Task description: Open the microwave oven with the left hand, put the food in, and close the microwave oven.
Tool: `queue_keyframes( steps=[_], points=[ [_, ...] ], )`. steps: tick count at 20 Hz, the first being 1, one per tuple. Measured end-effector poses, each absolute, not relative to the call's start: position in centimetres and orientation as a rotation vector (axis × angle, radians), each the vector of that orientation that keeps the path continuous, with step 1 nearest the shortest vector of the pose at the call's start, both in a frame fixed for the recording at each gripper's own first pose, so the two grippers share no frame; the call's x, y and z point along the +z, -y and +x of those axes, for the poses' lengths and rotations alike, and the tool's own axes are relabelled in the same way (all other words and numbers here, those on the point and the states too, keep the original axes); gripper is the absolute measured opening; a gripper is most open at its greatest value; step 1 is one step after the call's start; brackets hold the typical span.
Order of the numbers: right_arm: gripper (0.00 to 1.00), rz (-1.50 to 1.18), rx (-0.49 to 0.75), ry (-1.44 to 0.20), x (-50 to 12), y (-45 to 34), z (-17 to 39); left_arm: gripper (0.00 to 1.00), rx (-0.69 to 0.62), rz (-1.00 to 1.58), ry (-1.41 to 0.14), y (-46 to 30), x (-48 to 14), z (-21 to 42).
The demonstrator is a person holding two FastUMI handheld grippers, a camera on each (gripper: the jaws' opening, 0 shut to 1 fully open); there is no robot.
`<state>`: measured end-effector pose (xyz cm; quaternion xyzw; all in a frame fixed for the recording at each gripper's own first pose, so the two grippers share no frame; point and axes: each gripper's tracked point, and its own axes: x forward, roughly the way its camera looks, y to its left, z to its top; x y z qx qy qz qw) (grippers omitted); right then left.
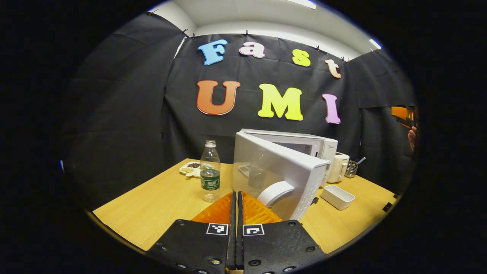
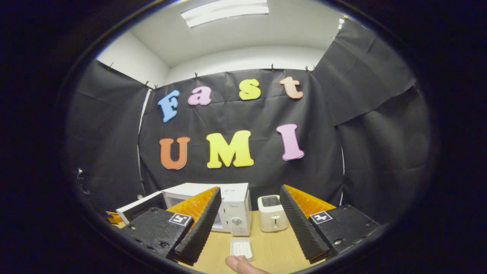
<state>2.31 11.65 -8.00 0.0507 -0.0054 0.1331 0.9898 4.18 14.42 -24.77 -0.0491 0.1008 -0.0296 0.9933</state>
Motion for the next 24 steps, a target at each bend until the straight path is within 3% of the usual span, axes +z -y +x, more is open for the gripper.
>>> queue_keyframes(
  steps=[16, 24],
  points=[
    [0.98, 0.132, 0.228, -0.029, -10.2, -6.8, 3.6, 0.00, -0.315, -0.082, -0.217, 0.4, -25.0, 11.1],
    [0.98, 0.146, 0.206, -0.037, -10.8, -4.3, 4.5, 0.00, -0.375, -0.071, -0.244, 5.1, -25.3, 16.3]
  ],
)
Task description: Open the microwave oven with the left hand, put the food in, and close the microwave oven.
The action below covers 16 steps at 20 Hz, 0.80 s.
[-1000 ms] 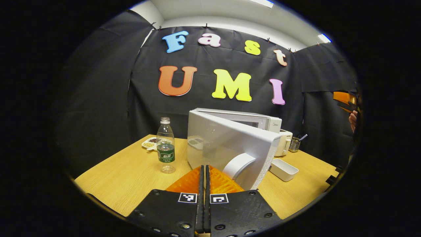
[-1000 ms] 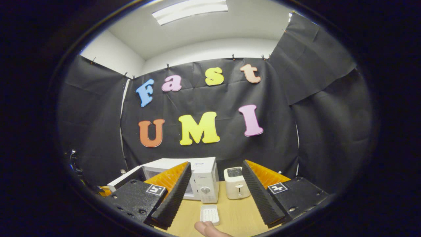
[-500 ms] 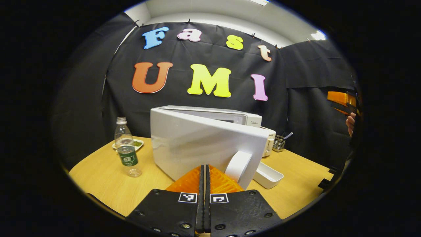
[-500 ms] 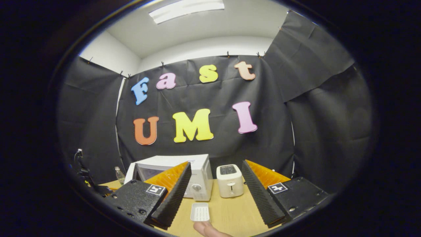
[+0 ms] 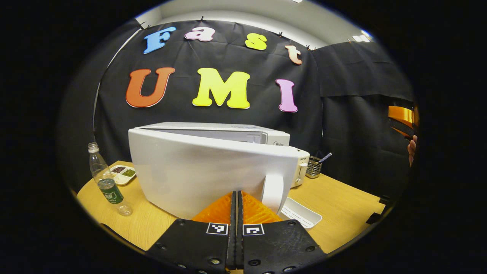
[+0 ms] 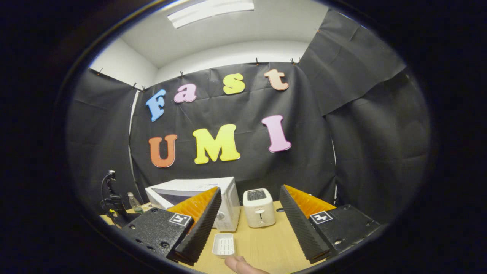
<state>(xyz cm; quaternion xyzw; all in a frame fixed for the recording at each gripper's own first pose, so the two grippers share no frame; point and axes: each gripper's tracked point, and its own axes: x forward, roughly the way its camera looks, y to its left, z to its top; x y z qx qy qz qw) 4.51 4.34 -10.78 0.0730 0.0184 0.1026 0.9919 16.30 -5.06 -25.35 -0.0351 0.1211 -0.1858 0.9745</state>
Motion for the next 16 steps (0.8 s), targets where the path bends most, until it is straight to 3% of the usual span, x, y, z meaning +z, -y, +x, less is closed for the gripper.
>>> queue_keyframes(
  steps=[16],
  points=[
    [0.98, 0.131, 0.207, -0.032, -12.0, 0.2, 8.2, 0.00, -0.331, -0.050, -0.233, 9.0, -25.8, 24.8]
  ],
)
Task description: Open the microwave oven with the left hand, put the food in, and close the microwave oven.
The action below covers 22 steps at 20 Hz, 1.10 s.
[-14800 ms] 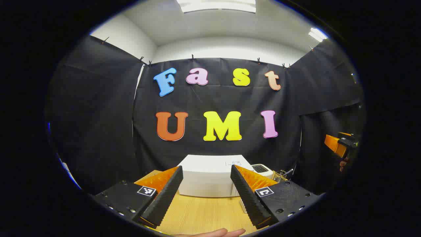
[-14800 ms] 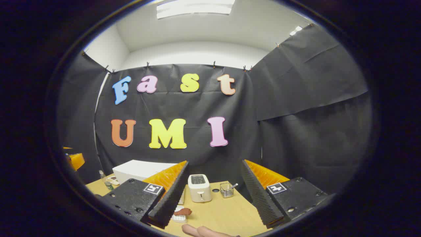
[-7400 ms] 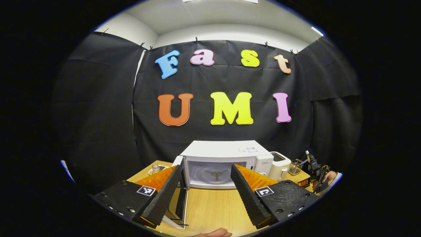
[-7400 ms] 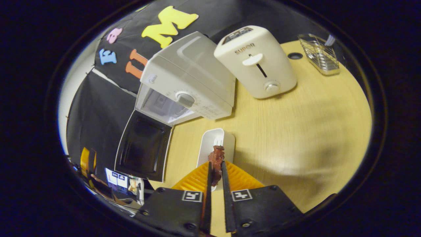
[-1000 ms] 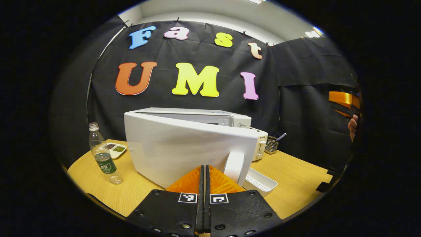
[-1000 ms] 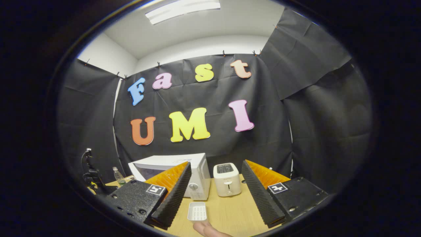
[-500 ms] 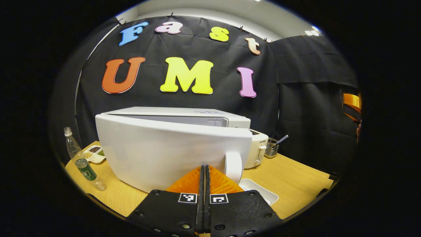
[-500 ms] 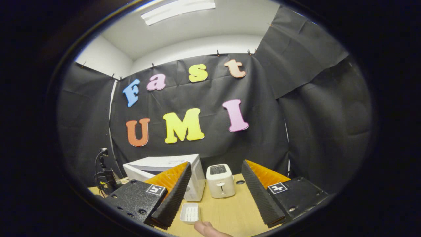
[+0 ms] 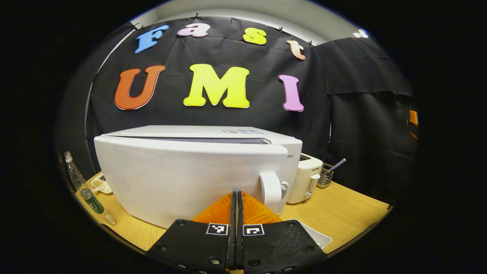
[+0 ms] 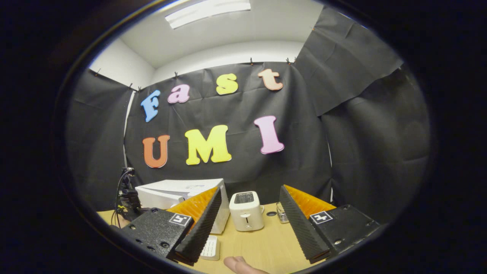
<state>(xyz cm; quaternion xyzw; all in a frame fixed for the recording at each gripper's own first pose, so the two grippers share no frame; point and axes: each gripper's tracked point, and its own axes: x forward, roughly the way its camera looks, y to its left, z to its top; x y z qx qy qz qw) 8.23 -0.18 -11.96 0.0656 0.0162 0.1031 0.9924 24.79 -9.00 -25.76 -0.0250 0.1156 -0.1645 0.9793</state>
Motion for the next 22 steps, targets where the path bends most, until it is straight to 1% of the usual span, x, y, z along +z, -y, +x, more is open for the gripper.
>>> queue_keyframes(
  steps=[5, 7, 11, 15, 17, 18, 19, 22],
  points=[
    [0.98, 0.121, 0.226, -0.032, -12.8, 0.9, 8.6, 0.00, -0.291, -0.016, -0.237, 10.0, -26.4, 27.5],
    [0.98, 0.134, 0.223, -0.034, -13.2, 1.6, 8.7, 0.00, -0.262, -0.020, -0.237, 10.2, -26.2, 27.7],
    [0.98, 0.161, 0.212, -0.054, -14.6, 2.3, 9.2, 0.00, -0.252, -0.036, -0.249, 10.2, -26.2, 27.7],
    [0.98, 0.182, 0.261, -0.072, -14.9, 1.5, 7.7, 0.00, -0.233, -0.064, -0.255, 10.2, -26.0, 28.2],
    [0.98, 0.177, 0.236, -0.071, -14.7, 2.1, 6.8, 0.00, -0.205, -0.072, -0.266, 10.3, -26.4, 28.8],
    [0.98, 0.185, 0.230, -0.072, -14.4, 2.2, 6.3, 0.03, -0.198, -0.054, -0.250, 10.1, -26.0, 29.0],
    [0.98, 0.195, 0.226, -0.073, -14.3, 2.2, 5.8, 0.02, -0.195, -0.042, -0.280, 10.3, -26.7, 28.9],
    [0.98, 0.201, 0.201, -0.064, -13.7, 2.8, 4.9, 0.02, -0.191, -0.057, -0.263, 10.2, -26.1, 28.8]
  ],
)
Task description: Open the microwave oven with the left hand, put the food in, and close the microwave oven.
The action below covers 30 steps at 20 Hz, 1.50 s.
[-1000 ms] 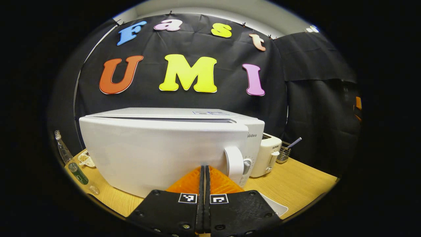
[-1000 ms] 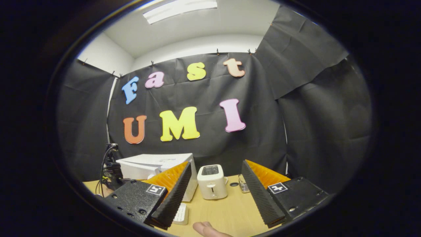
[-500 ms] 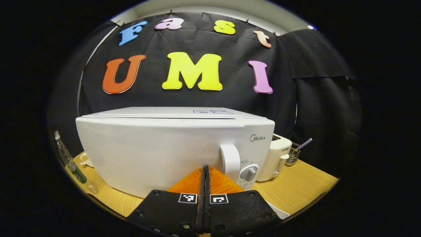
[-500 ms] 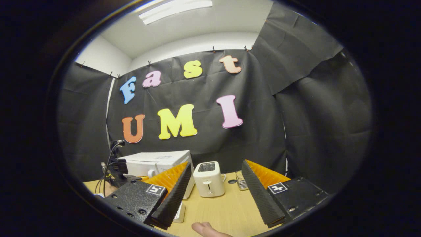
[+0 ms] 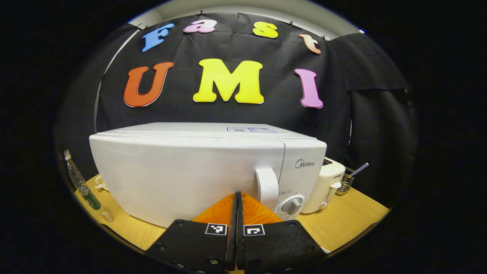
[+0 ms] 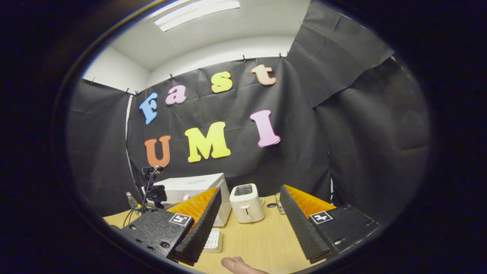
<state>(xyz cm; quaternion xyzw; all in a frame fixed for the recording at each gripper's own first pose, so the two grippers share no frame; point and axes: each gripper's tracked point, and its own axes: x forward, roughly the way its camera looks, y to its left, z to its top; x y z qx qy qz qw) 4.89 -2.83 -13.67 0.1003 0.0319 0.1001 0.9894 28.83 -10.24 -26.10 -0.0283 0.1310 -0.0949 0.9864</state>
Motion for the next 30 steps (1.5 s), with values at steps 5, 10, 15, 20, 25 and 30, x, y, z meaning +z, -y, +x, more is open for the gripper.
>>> queue_keyframes(
  steps=[5, 10, 15, 20, 25, 30],
  points=[
    [0.98, 0.212, 0.182, -0.063, -13.0, 2.9, 3.2, 0.01, -0.165, -0.103, -0.313, 10.3, -26.2, 28.9],
    [0.98, 0.171, 0.162, -0.046, -11.9, 2.5, 1.8, 0.03, -0.102, -0.089, -0.403, 7.6, -26.3, 25.5],
    [0.98, 0.192, 0.153, -0.040, -11.2, 1.1, 0.6, 0.26, -0.115, -0.026, -0.323, 5.8, -21.1, 19.6],
    [0.98, 0.152, 0.137, -0.017, -10.3, -0.3, -0.1, 0.93, -0.070, -0.051, -0.249, 2.9, -14.3, 12.8],
    [0.98, 0.105, 0.170, -0.012, -8.6, -3.0, -0.2, 0.93, 0.000, 0.010, -0.190, -1.0, -9.5, 7.4],
    [0.98, 0.092, 0.154, -0.055, -7.2, -4.6, -1.4, 0.93, 0.026, 0.011, -0.132, -3.1, -5.0, 2.3]
  ],
)
